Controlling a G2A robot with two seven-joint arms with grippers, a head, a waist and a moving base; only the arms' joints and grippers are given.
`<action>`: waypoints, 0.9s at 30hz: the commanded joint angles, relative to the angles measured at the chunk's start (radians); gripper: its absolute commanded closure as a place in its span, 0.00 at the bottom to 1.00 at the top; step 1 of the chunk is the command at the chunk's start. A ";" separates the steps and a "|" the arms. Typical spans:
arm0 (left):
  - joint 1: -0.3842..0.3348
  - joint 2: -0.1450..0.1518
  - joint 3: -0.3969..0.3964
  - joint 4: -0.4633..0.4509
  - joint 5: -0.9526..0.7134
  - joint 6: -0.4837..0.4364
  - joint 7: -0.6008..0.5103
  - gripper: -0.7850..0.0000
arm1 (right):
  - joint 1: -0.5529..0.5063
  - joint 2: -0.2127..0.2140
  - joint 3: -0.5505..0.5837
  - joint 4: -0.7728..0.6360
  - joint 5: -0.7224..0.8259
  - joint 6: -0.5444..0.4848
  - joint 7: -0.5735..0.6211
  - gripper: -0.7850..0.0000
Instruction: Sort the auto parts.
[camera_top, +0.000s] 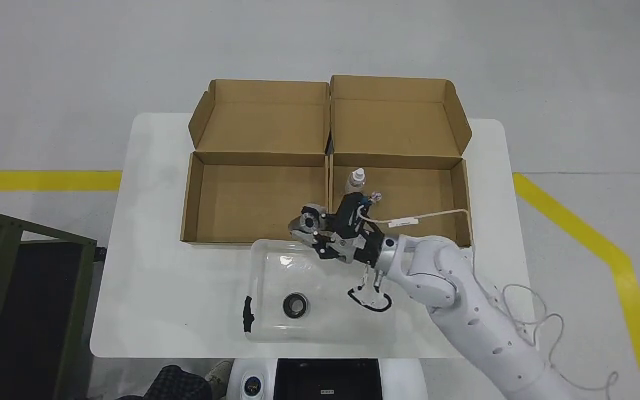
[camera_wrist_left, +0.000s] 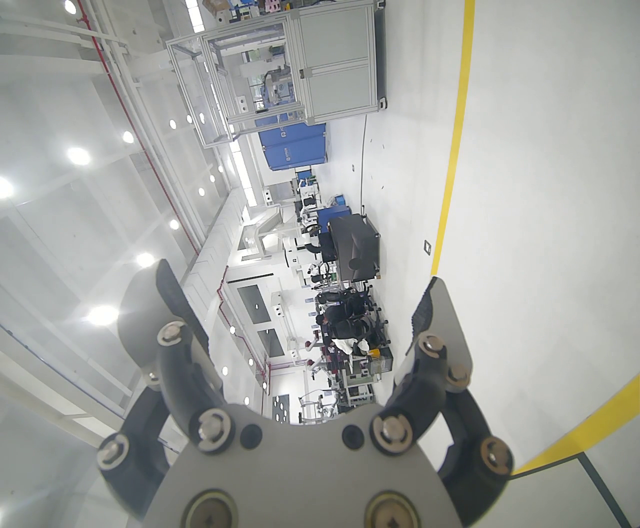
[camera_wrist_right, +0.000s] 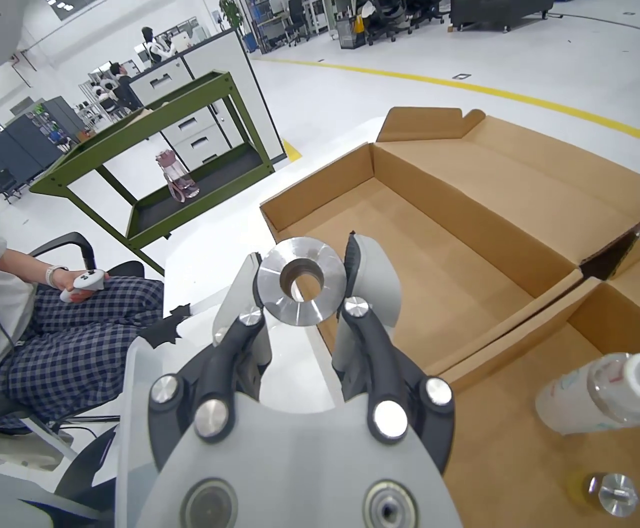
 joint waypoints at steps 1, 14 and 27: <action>0.000 0.000 0.000 0.000 0.000 0.000 0.000 0.00 | 0.031 -0.009 -0.022 0.025 -0.007 0.021 0.008 1.00; 0.000 0.000 0.000 0.000 0.000 0.000 0.000 0.00 | 0.195 -0.071 -0.146 0.171 -0.044 0.128 0.062 1.00; 0.000 0.000 0.000 0.000 0.000 0.000 0.000 0.00 | 0.307 -0.131 -0.234 0.322 -0.052 0.181 0.131 1.00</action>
